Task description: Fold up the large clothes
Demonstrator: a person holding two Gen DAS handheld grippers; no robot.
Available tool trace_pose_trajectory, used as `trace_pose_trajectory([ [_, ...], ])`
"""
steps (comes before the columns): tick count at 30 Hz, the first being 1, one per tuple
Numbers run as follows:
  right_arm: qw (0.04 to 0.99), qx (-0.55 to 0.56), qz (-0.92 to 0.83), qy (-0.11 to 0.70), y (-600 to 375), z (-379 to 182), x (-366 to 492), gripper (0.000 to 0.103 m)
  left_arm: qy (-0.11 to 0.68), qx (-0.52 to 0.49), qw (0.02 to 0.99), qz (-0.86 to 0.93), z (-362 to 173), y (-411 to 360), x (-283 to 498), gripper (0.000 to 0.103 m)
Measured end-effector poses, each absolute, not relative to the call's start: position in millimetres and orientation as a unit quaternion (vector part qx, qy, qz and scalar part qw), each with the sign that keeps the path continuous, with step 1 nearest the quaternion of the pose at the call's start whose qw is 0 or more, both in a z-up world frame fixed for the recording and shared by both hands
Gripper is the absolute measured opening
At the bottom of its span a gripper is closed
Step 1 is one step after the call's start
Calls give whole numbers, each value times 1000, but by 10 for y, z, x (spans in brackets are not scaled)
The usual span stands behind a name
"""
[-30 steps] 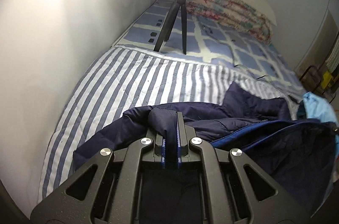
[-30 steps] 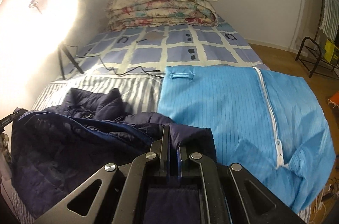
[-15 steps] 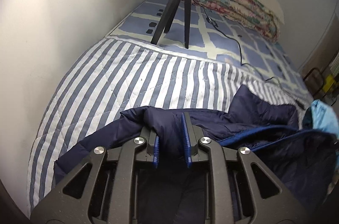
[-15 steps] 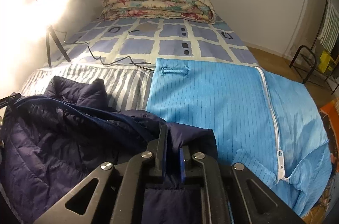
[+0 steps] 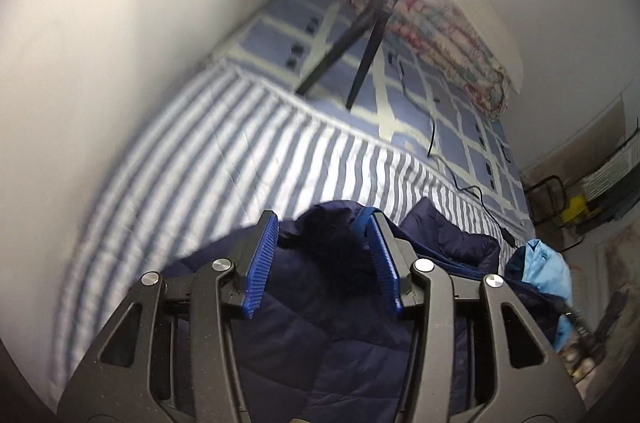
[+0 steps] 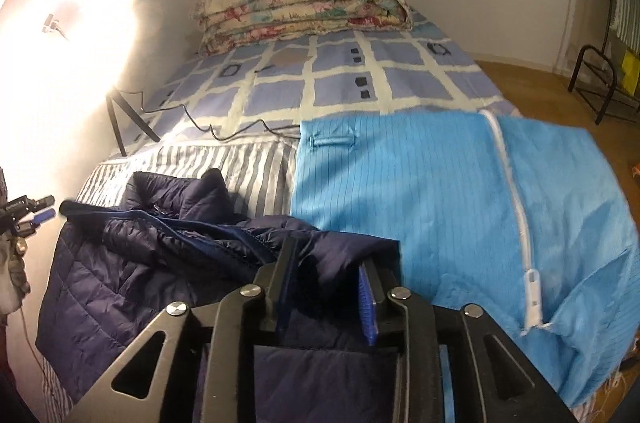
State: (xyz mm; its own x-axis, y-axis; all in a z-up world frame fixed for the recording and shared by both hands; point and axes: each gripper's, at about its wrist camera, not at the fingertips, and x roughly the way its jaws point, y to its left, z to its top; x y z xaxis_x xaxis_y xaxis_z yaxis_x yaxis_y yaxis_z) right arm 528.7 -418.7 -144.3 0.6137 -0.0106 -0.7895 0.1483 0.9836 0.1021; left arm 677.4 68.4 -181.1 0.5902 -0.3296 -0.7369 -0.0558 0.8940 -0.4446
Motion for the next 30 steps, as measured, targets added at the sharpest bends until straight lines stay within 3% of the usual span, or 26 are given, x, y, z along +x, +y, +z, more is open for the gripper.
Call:
trace_pose_trajectory([
  [1,903,67,-50,422,-4160,-1361,5210,52,433,-197,876,-77,-1733,651,6690,47],
  [2,911,53,-56,405,-4126,-1282,5125,55,419,-173,887,-89,-1665,568,6589,47],
  [5,932,1,-75,356,-3965,-1087,4872,56,389,-93,909,-116,-1586,204,6306,47],
  [7,941,-7,-47,334,-3836,-1035,4738,49,373,-51,916,-141,-1608,-115,6145,47],
  [10,937,-38,-13,346,-3551,-1156,4749,44,362,-9,915,-180,-1722,-685,6021,47],
  [17,917,-63,-45,391,-3434,-1528,5114,44,370,96,908,-173,-2210,-1866,6259,47],
  [23,893,-37,-86,440,-3701,-1823,5339,43,408,124,894,-140,-2724,-2206,6673,47],
  [27,902,2,-59,428,-3777,-1707,5177,44,406,133,894,-137,-2815,-2231,6699,49],
  [30,913,31,-25,407,-3801,-1505,4816,54,395,115,900,-140,-2614,-2135,6580,48],
])
